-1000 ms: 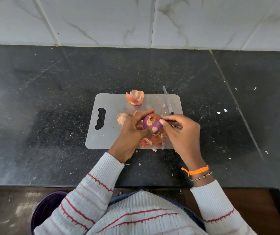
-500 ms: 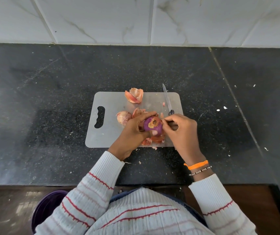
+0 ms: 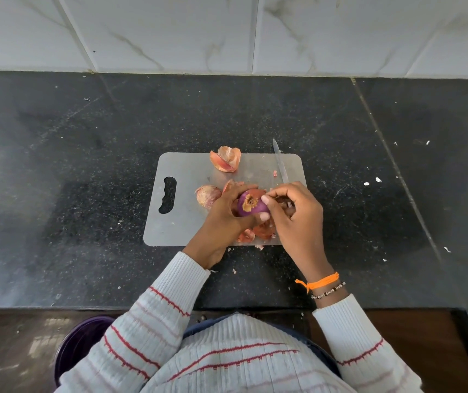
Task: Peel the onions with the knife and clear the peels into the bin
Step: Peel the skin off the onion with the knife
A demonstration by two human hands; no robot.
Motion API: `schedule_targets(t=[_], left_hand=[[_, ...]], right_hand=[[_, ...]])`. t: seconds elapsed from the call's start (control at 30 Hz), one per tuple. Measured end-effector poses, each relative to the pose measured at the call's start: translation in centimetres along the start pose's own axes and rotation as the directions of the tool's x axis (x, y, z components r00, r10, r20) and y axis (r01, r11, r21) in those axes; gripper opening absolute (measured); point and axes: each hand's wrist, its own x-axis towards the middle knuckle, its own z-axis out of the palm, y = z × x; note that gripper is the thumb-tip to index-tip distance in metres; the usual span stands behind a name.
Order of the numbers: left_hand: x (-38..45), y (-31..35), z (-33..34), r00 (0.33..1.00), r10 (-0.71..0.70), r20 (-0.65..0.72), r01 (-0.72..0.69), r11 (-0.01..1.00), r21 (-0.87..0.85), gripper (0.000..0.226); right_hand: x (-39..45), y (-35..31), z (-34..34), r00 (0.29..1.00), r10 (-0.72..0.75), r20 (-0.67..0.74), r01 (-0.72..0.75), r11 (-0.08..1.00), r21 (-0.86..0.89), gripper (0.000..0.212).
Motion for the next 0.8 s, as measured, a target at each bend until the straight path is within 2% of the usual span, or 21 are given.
schedule_targets(t=[0.23,0.33,0.43,0.63,0.8], left_hand=[[-0.2,0.1,0.0,0.999,-0.039,0.035,0.043,0.993,-0.113,0.053],[-0.1,0.3,-0.2,0.996,-0.071,0.056,0.083,0.957,-0.277,0.054],[-0.1,0.6,-0.2,0.995,-0.081,0.058,0.097,0.917,-0.388,0.053],[0.0,0.9,-0.5,0.999,-0.040,0.014,0.043,0.939,-0.341,0.059],[0.0,0.8,-0.7,1.000,0.008,-0.016,-0.011,0.977,-0.215,0.056]], right_hand=[[-0.1,1.2,0.2,0.998,0.018,-0.059,-0.030,0.977,-0.211,0.005],[-0.4,2.2,0.0,0.997,0.078,-0.018,-0.080,0.960,-0.269,0.008],[-0.5,2.5,-0.3,0.996,0.085,0.010,-0.080,0.965,-0.249,0.004],[-0.2,2.7,-0.5,0.991,0.130,0.032,-0.110,0.930,-0.351,0.002],[0.1,1.5,-0.7,1.000,0.019,0.016,-0.016,0.983,-0.181,0.014]])
